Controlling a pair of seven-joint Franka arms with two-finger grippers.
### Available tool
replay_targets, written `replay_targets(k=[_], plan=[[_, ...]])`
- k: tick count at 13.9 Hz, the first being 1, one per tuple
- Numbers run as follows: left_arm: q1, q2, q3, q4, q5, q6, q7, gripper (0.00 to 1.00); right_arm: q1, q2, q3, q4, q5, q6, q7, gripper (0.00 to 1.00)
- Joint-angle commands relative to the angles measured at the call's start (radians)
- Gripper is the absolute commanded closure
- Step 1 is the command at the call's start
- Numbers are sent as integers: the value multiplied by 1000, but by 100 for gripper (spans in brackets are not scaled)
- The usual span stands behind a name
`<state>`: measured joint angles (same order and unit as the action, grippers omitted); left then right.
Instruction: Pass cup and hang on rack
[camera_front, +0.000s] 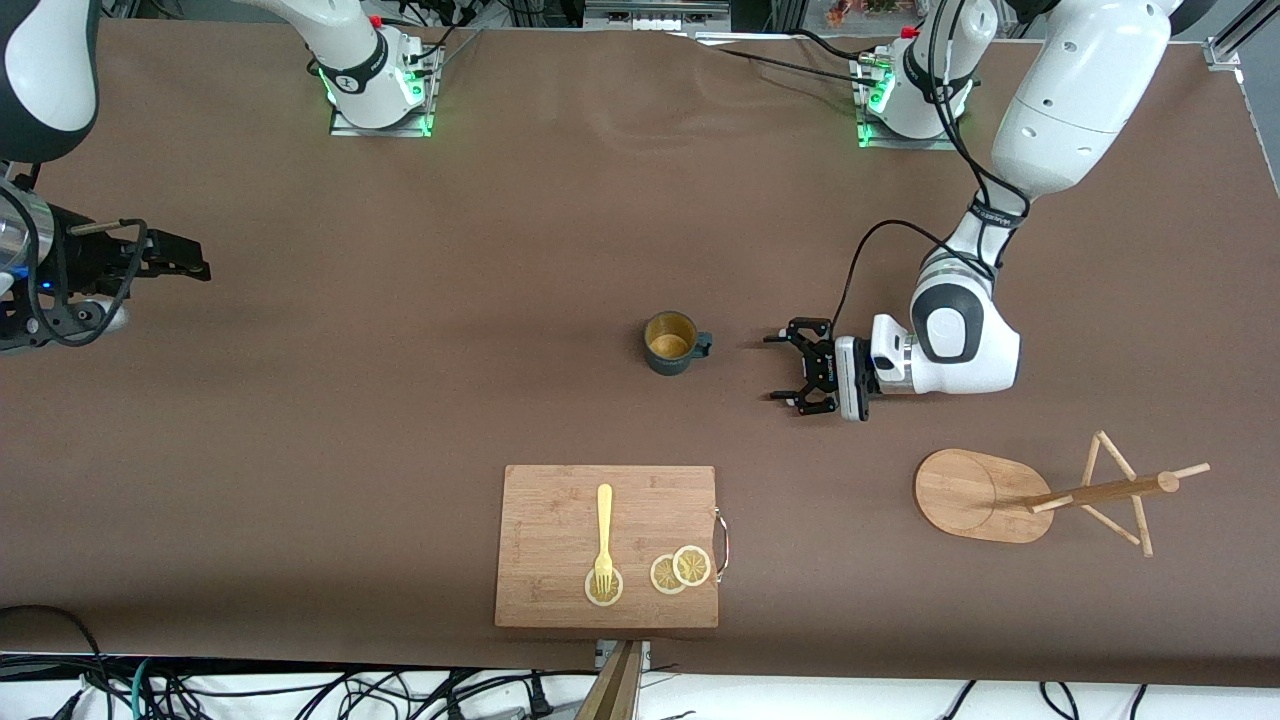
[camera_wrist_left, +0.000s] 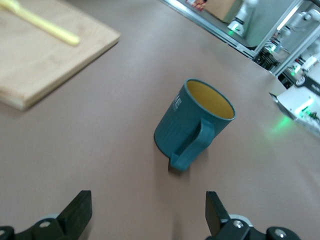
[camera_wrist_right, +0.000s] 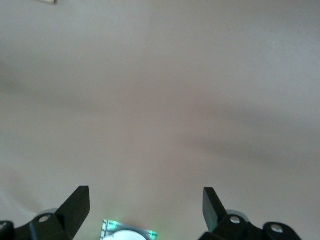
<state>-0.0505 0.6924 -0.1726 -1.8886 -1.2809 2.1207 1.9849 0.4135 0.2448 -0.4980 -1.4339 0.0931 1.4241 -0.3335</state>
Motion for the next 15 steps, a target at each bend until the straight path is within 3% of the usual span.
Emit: replay_targets(k=[1, 2, 5, 7, 9, 14, 15], plan=[[14, 30, -22, 3, -108, 7, 298, 0, -302, -152, 348, -156, -134, 60, -15, 0], [12, 35, -30, -6, -130, 7, 369, 0, -359, -197, 389, -216, -139, 103, -16, 0], [-5, 67, -39, -35, -234, 5, 568, 0, -400, -268, 400, -316, -142, 136, -7, 0], [-5, 91, -74, -40, -300, -1, 664, 0, -417, -268, 415, -312, -153, 107, 1, 0], [-6, 98, -105, -44, -328, -1, 678, 0, -440, -262, 418, -310, -144, 166, 2, 0], [-11, 96, -123, -52, -330, -2, 684, 1, -443, -266, 444, -219, -151, 174, -1, 0], [-11, 96, -123, -52, -330, -2, 684, 12, -443, -260, 444, -212, -154, 170, -2, 0]])
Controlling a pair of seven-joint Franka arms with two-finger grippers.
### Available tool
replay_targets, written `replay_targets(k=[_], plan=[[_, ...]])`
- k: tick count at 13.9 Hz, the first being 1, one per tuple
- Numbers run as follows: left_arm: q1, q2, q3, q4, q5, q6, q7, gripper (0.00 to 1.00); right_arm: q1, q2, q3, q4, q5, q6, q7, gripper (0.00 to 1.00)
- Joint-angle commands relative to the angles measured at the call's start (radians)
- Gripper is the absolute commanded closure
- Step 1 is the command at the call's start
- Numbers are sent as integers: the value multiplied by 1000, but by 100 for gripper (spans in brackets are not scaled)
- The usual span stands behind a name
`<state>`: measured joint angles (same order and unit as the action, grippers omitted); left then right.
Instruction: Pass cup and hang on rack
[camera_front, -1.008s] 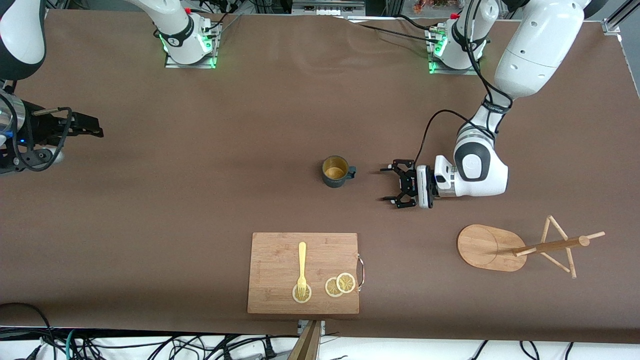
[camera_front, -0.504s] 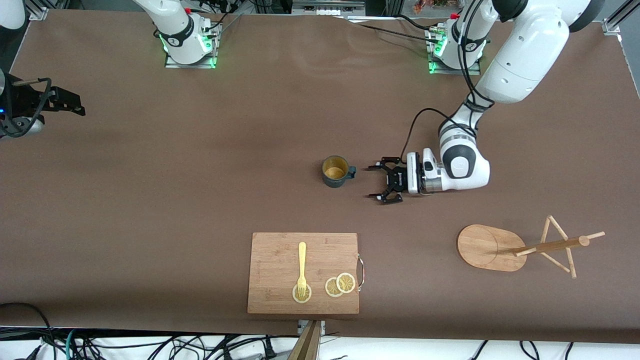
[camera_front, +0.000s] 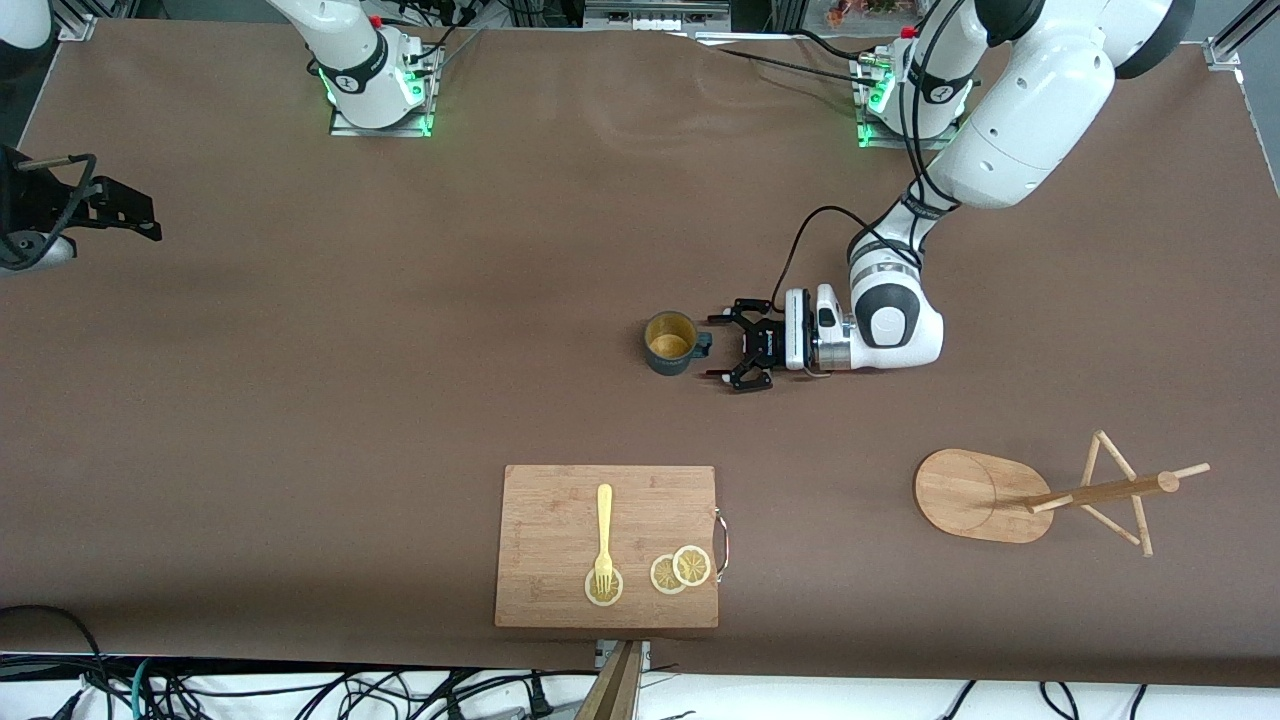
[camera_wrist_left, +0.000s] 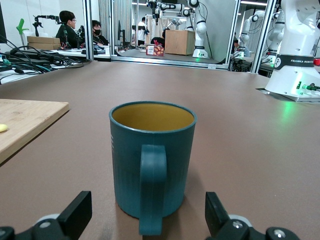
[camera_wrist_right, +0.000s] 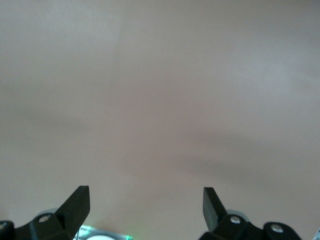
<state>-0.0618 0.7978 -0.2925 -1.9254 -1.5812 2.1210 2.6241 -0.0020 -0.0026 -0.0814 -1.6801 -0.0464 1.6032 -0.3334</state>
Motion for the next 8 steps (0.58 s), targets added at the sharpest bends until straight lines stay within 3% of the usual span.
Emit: replay_targets(k=[1, 2, 4, 6, 7, 8], plan=[[0, -8, -4, -15, -31, -3, 45, 38, -27, -13, 28, 37, -17, -22, -1, 0], [0, -9, -4, -15, -28, -6, 45, 58, -26, -16, 25, 37, -6, -41, 16, 0], [0, -9, -4, -20, -26, -6, 47, 58, -21, -11, 28, 46, -3, -55, 162, 0], [0, -9, -4, -18, -31, -4, 45, 54, -19, -11, 28, 46, -1, -57, 179, 0], [-1, -9, -4, -18, -31, -1, 47, 58, -19, -10, 28, 46, 0, -57, 179, 0], [-1, -9, -4, -17, -31, 1, 48, 90, -19, -11, 28, 46, 0, -57, 179, 0]])
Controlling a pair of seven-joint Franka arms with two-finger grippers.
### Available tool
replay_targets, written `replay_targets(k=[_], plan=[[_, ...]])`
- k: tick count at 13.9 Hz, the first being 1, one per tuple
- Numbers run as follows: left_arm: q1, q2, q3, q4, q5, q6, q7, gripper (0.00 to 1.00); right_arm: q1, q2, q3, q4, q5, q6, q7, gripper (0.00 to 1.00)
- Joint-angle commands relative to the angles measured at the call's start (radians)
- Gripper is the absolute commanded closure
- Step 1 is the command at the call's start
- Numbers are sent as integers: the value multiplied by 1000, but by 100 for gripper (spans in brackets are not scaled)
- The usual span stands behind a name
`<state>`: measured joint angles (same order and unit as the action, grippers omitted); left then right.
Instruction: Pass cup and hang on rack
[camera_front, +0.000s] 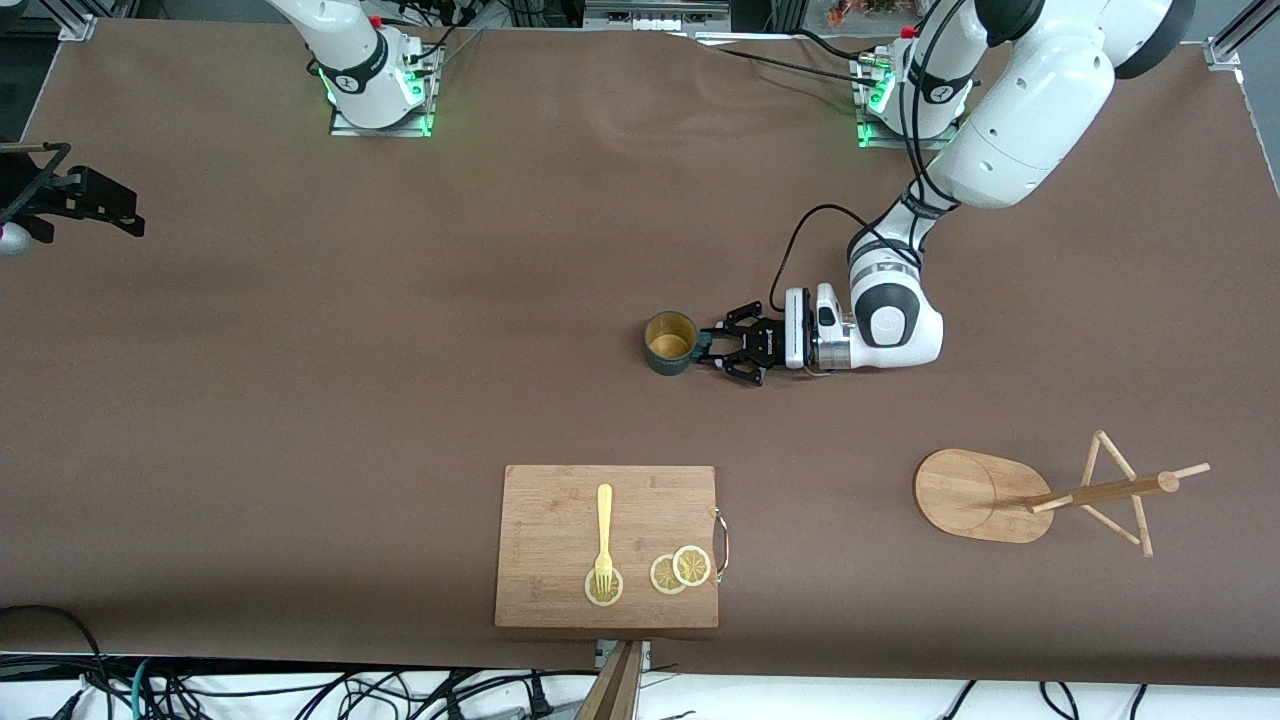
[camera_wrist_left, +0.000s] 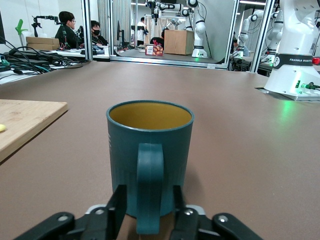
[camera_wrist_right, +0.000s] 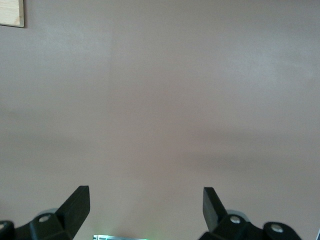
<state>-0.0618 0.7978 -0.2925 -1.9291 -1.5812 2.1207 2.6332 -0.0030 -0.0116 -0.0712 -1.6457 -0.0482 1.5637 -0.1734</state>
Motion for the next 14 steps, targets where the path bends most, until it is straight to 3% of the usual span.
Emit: replay_targets(k=[1, 3, 5, 7, 10, 14], plan=[[0, -11, -4, -13, -31, 4, 39, 100, -18, -2, 19, 12, 2, -17, 21, 0], [4, -21, -4, -14, -29, 4, 37, 100, -20, -1, 10, 12, 22, -5, 28, 0], [29, -63, 13, -17, -20, 2, 27, 100, -23, -1, -21, 9, 120, -7, 31, 0], [59, -148, 32, -51, 3, 4, 7, 100, -22, -2, -22, 9, 116, -5, 32, 0], [161, -279, 46, -129, 133, -51, -282, 100, -22, -4, -24, 9, 113, -10, 32, 0], [260, -471, 134, -240, 258, -149, -689, 100, -21, -4, -19, 9, 113, -13, 32, 0]])
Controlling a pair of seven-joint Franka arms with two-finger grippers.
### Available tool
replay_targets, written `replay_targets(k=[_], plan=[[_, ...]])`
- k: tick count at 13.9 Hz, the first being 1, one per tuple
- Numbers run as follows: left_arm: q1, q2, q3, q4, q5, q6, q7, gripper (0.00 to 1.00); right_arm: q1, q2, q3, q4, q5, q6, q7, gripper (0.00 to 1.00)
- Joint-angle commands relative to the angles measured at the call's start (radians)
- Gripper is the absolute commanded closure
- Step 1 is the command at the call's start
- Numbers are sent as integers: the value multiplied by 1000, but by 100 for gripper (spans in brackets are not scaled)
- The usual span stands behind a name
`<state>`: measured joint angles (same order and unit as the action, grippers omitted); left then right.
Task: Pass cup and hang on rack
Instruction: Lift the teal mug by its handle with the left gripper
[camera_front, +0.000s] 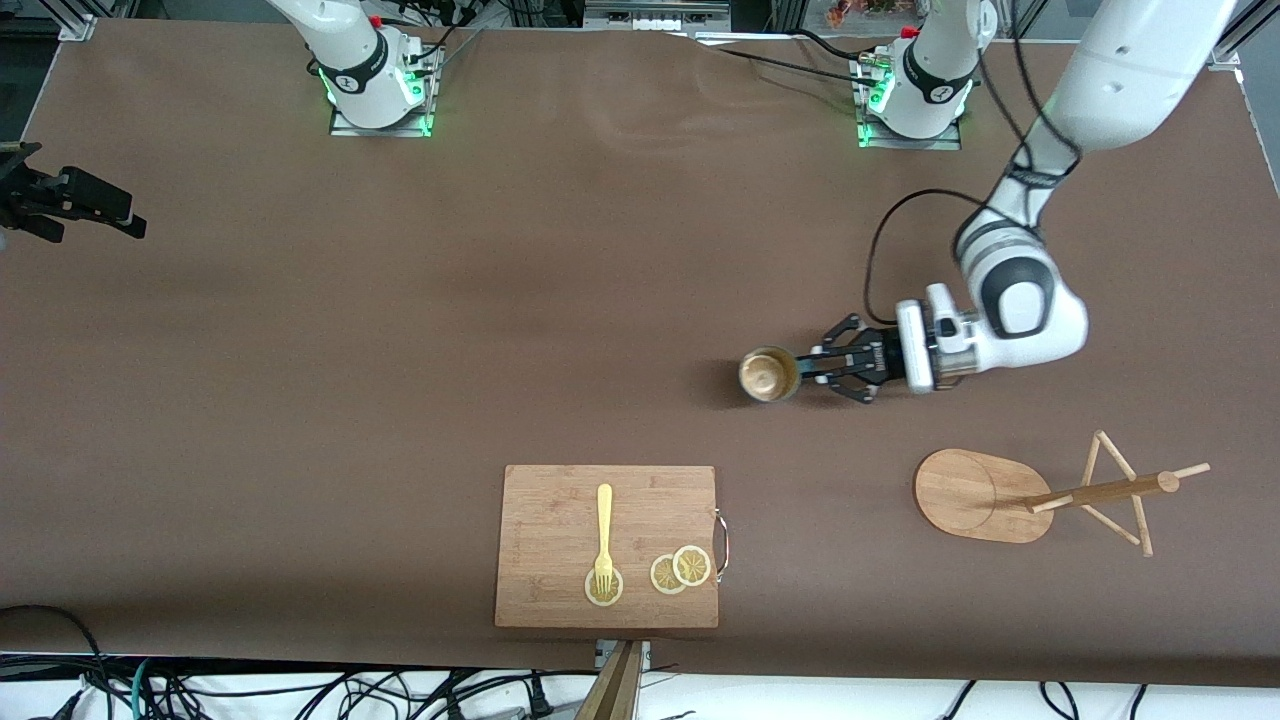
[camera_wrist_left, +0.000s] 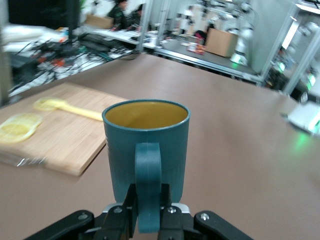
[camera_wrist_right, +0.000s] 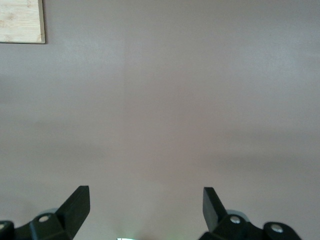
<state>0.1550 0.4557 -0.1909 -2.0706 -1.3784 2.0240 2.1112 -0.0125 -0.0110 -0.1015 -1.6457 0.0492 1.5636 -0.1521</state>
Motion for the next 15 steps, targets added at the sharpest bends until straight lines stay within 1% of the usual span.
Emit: replay_targets(k=[1, 5, 7, 8, 10, 11, 14, 15], plan=[[69, -146, 65, -105, 93, -111, -280, 100, -12, -4, 11, 9, 15, -11, 11, 0], [127, -141, 201, -98, 140, -359, -531, 100, -9, -4, 17, 10, 14, -4, 11, 0], [155, -137, 252, -80, 157, -489, -726, 100, -9, -4, 17, 10, 14, -5, 12, 0], [185, -123, 257, -53, 153, -542, -852, 100, -9, -4, 17, 10, 14, -5, 11, 0], [236, -91, 260, 36, 148, -612, -1099, 100, -9, -3, 17, 10, 14, -4, 11, 0], [254, -72, 260, 79, 148, -636, -1170, 100, -9, -3, 17, 10, 14, -5, 11, 0], [323, -17, 260, 147, 136, -689, -1321, 100, -9, -4, 17, 10, 14, -4, 11, 0], [340, 12, 258, 176, 118, -729, -1349, 100, -9, -3, 17, 10, 15, -4, 11, 0]])
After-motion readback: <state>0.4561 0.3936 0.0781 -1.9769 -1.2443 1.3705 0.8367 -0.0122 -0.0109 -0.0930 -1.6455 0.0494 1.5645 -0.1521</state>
